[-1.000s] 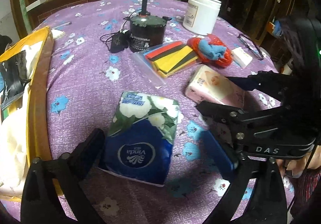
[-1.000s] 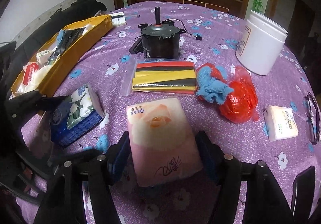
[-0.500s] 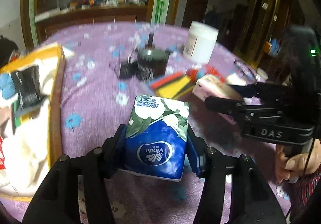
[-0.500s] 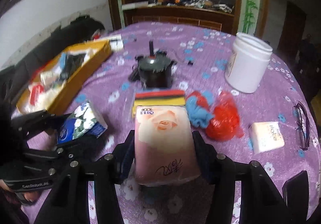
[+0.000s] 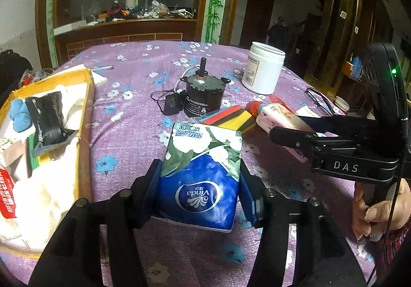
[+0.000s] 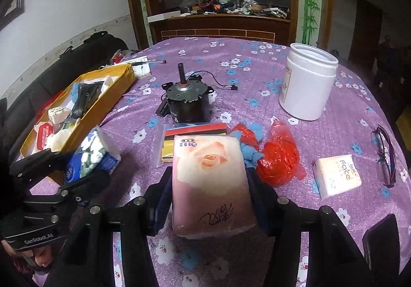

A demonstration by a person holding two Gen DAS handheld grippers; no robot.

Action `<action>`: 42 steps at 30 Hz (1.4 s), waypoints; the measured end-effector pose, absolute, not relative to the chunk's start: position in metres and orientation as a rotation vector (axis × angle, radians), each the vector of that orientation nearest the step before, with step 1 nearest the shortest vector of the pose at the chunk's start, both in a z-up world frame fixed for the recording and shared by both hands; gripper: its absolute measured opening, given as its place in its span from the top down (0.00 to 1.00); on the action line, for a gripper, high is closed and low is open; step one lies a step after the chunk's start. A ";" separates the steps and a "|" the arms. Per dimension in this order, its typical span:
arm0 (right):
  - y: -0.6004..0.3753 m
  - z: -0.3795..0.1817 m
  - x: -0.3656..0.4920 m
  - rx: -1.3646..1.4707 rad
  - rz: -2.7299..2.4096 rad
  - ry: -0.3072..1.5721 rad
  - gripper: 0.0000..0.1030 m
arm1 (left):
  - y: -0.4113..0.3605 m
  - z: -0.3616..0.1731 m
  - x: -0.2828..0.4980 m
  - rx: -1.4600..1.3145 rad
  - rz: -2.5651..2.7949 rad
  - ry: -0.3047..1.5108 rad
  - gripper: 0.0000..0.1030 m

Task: Organize soft objects
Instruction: 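Lift the blue and pink tissue packs with both grippers, then carry the blue and pink tissue packs over the tray with both grippers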

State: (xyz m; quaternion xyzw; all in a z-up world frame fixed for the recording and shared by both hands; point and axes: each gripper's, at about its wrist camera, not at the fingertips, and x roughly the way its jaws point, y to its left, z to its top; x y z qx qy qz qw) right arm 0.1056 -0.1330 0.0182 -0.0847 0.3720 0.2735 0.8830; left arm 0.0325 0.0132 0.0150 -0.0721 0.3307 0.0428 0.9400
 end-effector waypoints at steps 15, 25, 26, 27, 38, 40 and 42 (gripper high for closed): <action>-0.128 0.024 0.101 -0.072 0.554 0.836 0.45 | 0.043 0.039 0.014 -0.159 0.167 0.633 0.48; -0.039 0.043 0.072 -0.109 0.735 0.862 0.46 | 0.146 0.055 -0.027 -0.297 0.363 0.596 0.47; -0.029 0.044 0.068 -0.121 0.754 0.864 0.46 | 0.157 0.054 -0.030 -0.315 0.383 0.598 0.47; -0.018 0.045 0.064 -0.134 0.773 0.864 0.46 | 0.172 0.053 -0.033 -0.331 0.406 0.604 0.47; 0.111 0.033 0.042 -0.237 0.896 0.913 0.46 | 0.253 0.032 -0.009 -0.390 0.462 0.734 0.47; 0.123 0.026 0.046 -0.262 0.876 0.925 0.46 | 0.260 0.023 -0.003 -0.420 0.451 0.754 0.47; 0.128 0.019 0.049 -0.268 0.865 0.939 0.46 | 0.262 0.019 -0.002 -0.428 0.449 0.765 0.47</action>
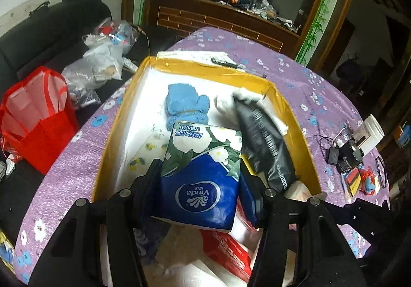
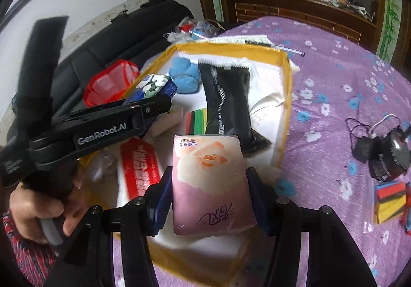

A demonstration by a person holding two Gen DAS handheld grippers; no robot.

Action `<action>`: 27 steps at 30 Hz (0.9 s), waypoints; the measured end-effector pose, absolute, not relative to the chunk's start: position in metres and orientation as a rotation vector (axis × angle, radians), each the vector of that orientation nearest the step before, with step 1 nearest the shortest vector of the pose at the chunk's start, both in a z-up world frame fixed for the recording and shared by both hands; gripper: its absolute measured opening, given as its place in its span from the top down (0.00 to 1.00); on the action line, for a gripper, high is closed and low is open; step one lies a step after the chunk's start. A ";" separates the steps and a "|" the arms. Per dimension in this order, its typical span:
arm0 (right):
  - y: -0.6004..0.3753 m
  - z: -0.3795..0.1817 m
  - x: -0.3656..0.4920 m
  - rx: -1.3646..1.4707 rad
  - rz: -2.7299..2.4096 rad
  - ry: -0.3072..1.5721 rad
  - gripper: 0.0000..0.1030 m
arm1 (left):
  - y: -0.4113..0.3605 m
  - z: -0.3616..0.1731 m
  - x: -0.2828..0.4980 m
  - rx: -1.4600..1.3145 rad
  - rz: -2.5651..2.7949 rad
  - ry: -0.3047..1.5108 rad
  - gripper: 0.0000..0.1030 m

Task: Organize soft objects
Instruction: 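Carry the blue and pink tissue packs over the tray with both grippers, then open both grippers to drop the tissue packs into the tray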

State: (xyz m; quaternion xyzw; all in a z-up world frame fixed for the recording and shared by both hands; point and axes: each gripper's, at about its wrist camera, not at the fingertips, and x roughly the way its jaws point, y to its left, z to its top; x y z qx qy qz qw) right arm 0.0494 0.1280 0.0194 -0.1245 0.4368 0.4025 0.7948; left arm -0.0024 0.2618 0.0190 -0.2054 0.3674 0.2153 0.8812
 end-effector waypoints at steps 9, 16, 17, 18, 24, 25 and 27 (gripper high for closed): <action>0.139 0.006 0.060 -0.278 0.836 0.948 0.46 | 0.266 0.013 0.004 -0.443 0.420 0.777 0.45; 0.137 0.016 0.053 -0.285 0.852 0.914 0.29 | 0.274 0.017 -0.005 -0.493 0.426 0.747 0.35; 0.136 0.019 0.051 -0.288 0.851 0.903 0.29 | 0.274 0.019 -0.006 -0.498 0.427 0.743 0.35; 0.135 0.021 0.050 -0.287 0.853 0.900 0.29 | 0.275 0.021 -0.008 -0.505 0.428 0.736 0.34; 0.115 0.037 0.048 -0.219 0.879 0.886 0.28 | 0.264 0.033 -0.019 -0.492 0.432 0.702 0.31; 0.109 0.039 0.047 -0.211 0.877 0.882 0.28 | 0.260 0.035 -0.019 -0.488 0.425 0.700 0.31; 0.101 0.040 0.048 -0.194 0.880 0.884 0.28 | 0.250 0.038 -0.019 -0.474 0.413 0.699 0.31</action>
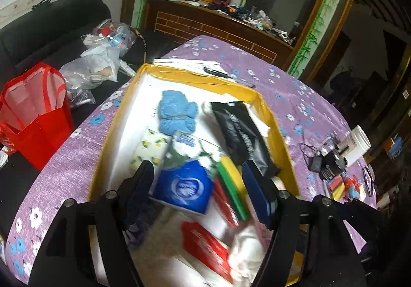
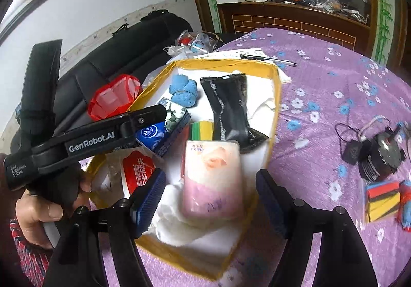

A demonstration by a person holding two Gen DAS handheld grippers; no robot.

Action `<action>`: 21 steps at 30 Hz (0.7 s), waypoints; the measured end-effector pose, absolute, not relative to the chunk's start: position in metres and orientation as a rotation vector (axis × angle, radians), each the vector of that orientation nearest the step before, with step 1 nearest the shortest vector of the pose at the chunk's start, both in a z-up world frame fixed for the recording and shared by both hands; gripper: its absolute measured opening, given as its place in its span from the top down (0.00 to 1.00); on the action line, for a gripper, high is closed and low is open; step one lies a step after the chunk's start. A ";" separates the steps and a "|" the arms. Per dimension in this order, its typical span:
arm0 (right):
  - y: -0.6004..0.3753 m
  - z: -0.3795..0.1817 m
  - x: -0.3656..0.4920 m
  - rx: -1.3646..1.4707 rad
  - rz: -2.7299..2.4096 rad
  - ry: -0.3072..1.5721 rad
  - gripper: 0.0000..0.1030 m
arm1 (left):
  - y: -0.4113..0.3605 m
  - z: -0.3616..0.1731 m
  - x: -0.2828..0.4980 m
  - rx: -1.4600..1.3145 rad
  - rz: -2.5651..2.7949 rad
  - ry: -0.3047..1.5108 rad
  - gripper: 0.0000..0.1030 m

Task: Organize soft objects
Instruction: 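Open both grippers to drop the tissue packs into the tray, then move both grippers back to the red bags on the table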

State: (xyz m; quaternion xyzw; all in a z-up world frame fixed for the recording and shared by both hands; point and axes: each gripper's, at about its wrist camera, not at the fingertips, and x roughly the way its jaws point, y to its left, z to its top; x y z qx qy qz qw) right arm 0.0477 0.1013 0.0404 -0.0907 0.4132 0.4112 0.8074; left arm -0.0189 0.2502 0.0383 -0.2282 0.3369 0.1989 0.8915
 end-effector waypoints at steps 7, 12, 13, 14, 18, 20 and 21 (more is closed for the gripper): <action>0.057 0.043 0.054 -0.124 0.862 0.902 0.27 | 0.213 0.050 -0.010 -0.411 0.360 0.707 0.31; 0.006 0.048 0.068 -0.076 0.809 0.887 0.27 | 0.179 0.058 -0.003 -0.357 0.305 0.714 0.31; -0.007 0.049 0.073 -0.063 0.790 0.885 0.27 | 0.169 0.059 -0.001 -0.348 0.287 0.716 0.31; -0.023 0.049 0.079 -0.047 0.768 0.882 0.27 | 0.162 0.060 0.001 -0.339 0.271 0.718 0.31; -0.083 0.049 0.110 0.006 0.620 0.868 0.25 | 0.122 0.061 0.012 -0.292 0.191 0.737 0.31; -0.116 0.048 0.133 0.017 0.516 0.865 0.24 | 0.104 0.060 0.020 -0.265 0.152 0.751 0.31; -0.125 0.046 0.140 0.022 0.484 0.871 0.24 | 0.093 0.058 0.024 -0.245 0.134 0.762 0.31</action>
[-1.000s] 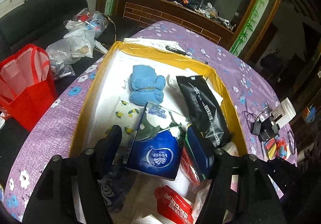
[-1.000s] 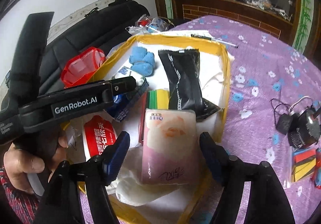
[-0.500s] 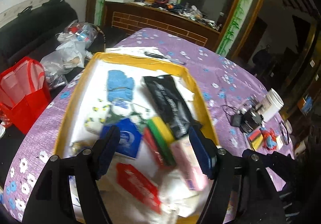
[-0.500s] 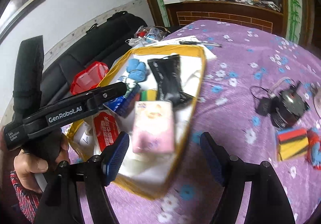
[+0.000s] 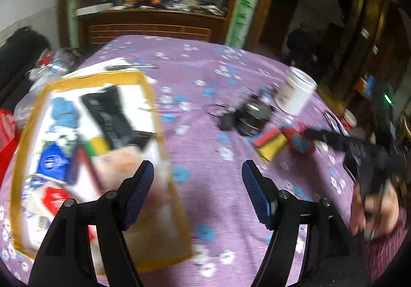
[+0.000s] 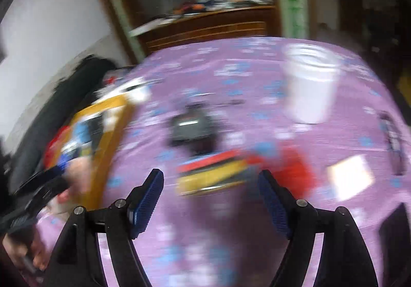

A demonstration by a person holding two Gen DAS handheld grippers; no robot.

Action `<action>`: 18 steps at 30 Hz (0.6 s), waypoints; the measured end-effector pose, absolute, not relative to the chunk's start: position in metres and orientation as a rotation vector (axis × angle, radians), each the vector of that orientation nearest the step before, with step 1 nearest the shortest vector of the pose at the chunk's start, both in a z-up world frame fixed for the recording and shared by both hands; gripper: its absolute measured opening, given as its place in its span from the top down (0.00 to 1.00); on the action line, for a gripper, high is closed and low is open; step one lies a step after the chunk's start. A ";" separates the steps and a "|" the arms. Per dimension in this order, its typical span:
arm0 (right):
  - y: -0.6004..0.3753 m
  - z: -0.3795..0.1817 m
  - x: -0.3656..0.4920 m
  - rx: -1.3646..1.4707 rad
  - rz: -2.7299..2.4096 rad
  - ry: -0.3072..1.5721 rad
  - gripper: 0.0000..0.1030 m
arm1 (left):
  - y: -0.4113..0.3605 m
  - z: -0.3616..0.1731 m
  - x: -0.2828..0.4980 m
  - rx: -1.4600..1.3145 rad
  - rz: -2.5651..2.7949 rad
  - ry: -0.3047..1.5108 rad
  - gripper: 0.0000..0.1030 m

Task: Organize soft objects
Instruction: 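Move both grippers back to the red bags on the table, then grasp a red bag with the left gripper while the right grasps another red bag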

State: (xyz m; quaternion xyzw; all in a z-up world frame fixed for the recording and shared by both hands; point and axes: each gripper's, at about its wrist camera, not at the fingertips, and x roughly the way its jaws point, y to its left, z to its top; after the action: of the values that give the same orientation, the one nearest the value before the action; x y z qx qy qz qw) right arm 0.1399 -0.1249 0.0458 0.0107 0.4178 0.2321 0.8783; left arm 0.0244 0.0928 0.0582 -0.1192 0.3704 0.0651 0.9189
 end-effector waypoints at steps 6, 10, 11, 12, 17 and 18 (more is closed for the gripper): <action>-0.173 0.017 0.196 0.083 0.366 0.932 0.24 | 0.056 0.044 0.048 -0.200 0.077 0.822 0.32; -0.166 -0.002 0.206 0.119 0.451 0.981 0.24 | 0.044 0.038 0.053 -0.193 0.061 0.845 0.32; -0.163 -0.004 0.204 0.117 0.482 0.993 0.22 | 0.043 0.036 0.054 -0.187 0.058 0.848 0.32; -0.157 -0.006 0.199 0.118 0.548 1.010 0.23 | 0.041 0.036 0.055 -0.178 0.056 0.851 0.32; -0.131 0.009 0.167 0.182 0.965 1.054 0.24 | 0.041 0.031 0.062 -0.192 0.050 0.864 0.32; -0.132 0.015 0.163 0.164 0.961 1.024 0.23 | 0.041 0.030 0.065 -0.194 0.048 0.869 0.32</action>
State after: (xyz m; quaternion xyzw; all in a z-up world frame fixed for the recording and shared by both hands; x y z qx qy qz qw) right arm 0.1628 -0.1316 0.0155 0.0753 0.4705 0.4416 0.7602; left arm 0.0653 0.0408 0.0296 -0.0939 0.4204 0.0233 0.9022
